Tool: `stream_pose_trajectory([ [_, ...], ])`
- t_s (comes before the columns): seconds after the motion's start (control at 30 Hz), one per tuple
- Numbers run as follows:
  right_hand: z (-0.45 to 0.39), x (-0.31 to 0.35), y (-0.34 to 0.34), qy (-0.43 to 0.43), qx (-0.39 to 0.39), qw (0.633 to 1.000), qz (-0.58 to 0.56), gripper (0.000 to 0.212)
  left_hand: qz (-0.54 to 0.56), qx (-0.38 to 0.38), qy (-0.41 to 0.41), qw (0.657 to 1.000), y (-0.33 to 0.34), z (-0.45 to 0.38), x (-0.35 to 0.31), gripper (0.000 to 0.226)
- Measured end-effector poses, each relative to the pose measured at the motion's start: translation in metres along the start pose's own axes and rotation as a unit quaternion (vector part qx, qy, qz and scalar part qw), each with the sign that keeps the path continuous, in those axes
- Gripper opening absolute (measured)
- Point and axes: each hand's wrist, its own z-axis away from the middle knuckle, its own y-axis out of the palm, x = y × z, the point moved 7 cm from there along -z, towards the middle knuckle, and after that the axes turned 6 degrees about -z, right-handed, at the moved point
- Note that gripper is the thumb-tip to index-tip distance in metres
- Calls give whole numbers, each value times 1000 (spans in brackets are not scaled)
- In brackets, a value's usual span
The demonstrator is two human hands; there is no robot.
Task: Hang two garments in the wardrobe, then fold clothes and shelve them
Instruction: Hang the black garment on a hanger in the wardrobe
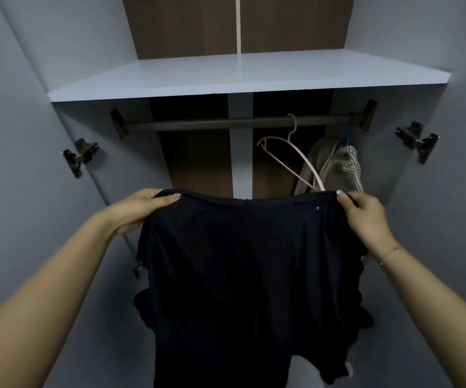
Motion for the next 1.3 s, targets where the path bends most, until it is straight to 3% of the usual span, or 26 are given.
stream_pose_trajectory([
  [0.17,-18,-30,45,95,21,995,7,47,165,165,60,971,-7,-45,-1,37],
  [0.37,-18,-30,97,99,90,988,80,32,276,97,39,955,-21,-114,-16,30],
  [0.5,-58,9,107,-13,5,998,66,6,295,86,47,951,-6,-140,-39,29],
  [0.53,-77,19,108,-39,-17,997,63,3,289,70,37,954,-3,-144,-44,39],
  [0.6,-125,27,112,-47,-40,996,72,22,285,46,2,957,3,-157,-46,79],
  [0.63,-150,25,118,-30,-39,995,82,35,293,46,-7,955,8,-162,-46,88],
  [0.73,-217,9,142,73,3,995,65,62,325,49,-18,944,13,-173,-45,92],
  [0.87,-263,-18,184,222,71,967,-103,41,320,89,13,943,7,-187,-33,122],
  [0.97,-279,-20,195,206,66,968,-127,31,174,115,11,978,-2,-193,-18,135],
  [1.07,-273,-6,186,151,34,976,-151,13,43,76,26,996,-16,-200,-13,122],
  [1.2,-218,-3,182,163,54,966,-192,31,38,-58,32,997,-40,-216,-15,39],
  [1.23,-200,-6,187,174,74,963,-194,36,25,-85,30,996,-45,-219,-11,28],
  [1.3,-162,-14,197,196,109,955,-195,45,26,-102,18,994,-50,-225,0,29],
])
